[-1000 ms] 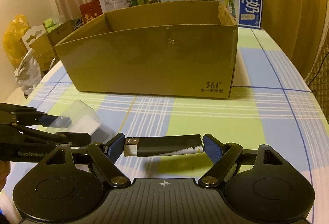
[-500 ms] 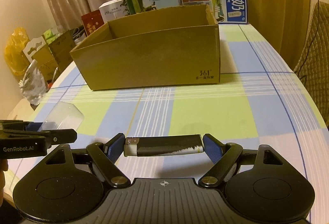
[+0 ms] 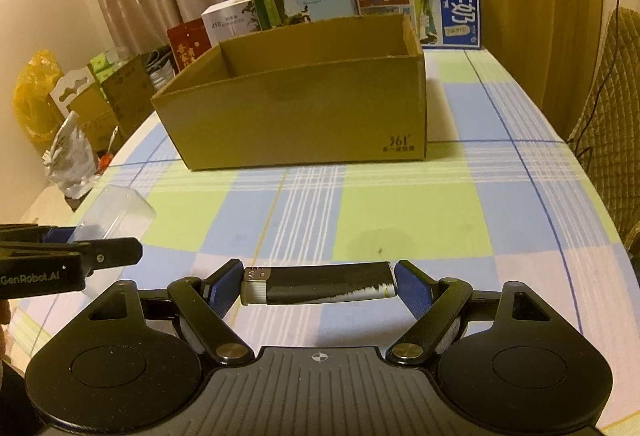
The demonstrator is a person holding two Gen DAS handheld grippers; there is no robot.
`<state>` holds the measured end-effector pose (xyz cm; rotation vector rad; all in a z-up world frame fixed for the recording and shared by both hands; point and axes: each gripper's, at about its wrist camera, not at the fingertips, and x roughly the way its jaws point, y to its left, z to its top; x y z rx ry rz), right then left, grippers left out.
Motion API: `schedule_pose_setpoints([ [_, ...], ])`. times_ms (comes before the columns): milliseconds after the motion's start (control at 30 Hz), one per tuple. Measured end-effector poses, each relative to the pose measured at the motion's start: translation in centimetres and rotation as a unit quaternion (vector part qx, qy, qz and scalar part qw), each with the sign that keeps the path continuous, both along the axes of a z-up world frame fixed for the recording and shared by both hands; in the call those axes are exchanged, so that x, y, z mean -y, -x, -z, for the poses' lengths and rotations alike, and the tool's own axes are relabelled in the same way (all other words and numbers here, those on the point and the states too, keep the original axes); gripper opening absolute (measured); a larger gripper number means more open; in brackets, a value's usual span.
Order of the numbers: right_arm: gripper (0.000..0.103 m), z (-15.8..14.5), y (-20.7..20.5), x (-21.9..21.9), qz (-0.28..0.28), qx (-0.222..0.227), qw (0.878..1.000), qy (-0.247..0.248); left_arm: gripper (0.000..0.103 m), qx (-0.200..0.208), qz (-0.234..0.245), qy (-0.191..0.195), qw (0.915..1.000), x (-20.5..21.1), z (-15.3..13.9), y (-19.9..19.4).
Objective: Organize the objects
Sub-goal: 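Carry the lighter and clear container over the cardboard box, then open both tools to drop the lighter and container into the cardboard box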
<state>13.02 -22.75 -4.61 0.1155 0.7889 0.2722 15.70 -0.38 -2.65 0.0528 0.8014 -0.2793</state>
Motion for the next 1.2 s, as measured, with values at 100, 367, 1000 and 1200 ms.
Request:
schedule_pose_setpoints([
  [100, 0.079, -1.0, -0.4, 0.0, -0.004, 0.007, 1.000, 0.006, 0.051, 0.007, 0.005, -0.001, 1.0000, 0.1, -0.8, -0.5],
  [367, 0.079, -6.2, -5.1, 0.2, -0.004, 0.043, 0.999, -0.006, 0.051, 0.023, 0.021, 0.000, 0.9995, 0.0, -4.2, -4.8],
  [1000, 0.079, -7.9, -23.3, 0.1, 0.010, 0.035, 0.999, -0.027, 0.052, 0.032, 0.037, -0.023, 0.9985, 2.7, -6.2, -22.9],
  [1200, 0.099, -6.5, -25.6, 1.3, 0.027, 0.037, 0.997, -0.068, 0.089, 0.043, 0.014, -0.021, 0.9987, 2.4, -4.7, -25.0],
])
